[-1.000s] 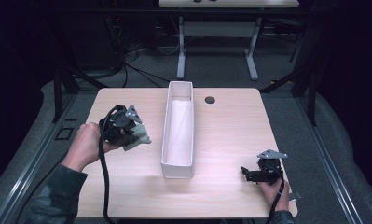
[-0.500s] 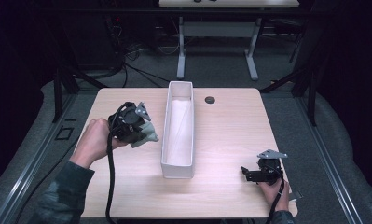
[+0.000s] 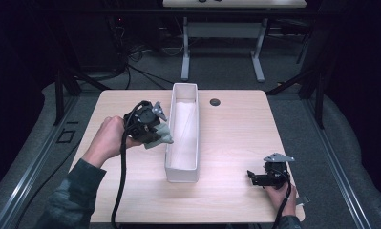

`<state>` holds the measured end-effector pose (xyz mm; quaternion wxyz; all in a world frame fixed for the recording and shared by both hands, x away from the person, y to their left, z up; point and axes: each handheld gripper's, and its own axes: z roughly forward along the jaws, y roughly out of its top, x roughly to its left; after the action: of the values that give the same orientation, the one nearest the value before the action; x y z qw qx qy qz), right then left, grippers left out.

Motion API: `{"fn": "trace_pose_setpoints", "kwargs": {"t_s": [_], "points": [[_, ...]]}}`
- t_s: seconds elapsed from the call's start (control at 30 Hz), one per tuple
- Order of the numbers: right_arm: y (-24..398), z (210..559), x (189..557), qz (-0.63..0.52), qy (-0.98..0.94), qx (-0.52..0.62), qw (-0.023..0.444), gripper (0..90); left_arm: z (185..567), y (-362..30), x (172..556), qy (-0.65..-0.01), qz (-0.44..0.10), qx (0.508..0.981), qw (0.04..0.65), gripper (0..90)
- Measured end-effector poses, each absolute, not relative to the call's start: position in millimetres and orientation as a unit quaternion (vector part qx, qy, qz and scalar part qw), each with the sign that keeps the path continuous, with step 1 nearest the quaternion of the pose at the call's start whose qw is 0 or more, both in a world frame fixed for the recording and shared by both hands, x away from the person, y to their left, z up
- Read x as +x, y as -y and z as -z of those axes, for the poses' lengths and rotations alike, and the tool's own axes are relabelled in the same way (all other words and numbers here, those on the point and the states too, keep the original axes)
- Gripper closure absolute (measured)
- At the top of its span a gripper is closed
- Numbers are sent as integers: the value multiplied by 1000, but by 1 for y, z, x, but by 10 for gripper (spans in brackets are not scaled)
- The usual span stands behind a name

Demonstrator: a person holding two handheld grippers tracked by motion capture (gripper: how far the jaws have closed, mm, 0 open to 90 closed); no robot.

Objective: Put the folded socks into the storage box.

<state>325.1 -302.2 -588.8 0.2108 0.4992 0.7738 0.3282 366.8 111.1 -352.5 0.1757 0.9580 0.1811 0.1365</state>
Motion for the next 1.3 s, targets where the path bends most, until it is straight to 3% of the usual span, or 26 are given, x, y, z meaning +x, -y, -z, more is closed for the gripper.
{"fn": "trace_pose_setpoints", "kwargs": {"t_s": [0.8, 1.3], "points": [[302, 589, 325, -327, -774, 499, 212, 54, 366, -74, 376, -147, -94, 969, 177, 784], [302, 589, 325, -327, -773, 500, 211, 55, 387, -52, 381, -120, -65, 980, 144, 784]]}}
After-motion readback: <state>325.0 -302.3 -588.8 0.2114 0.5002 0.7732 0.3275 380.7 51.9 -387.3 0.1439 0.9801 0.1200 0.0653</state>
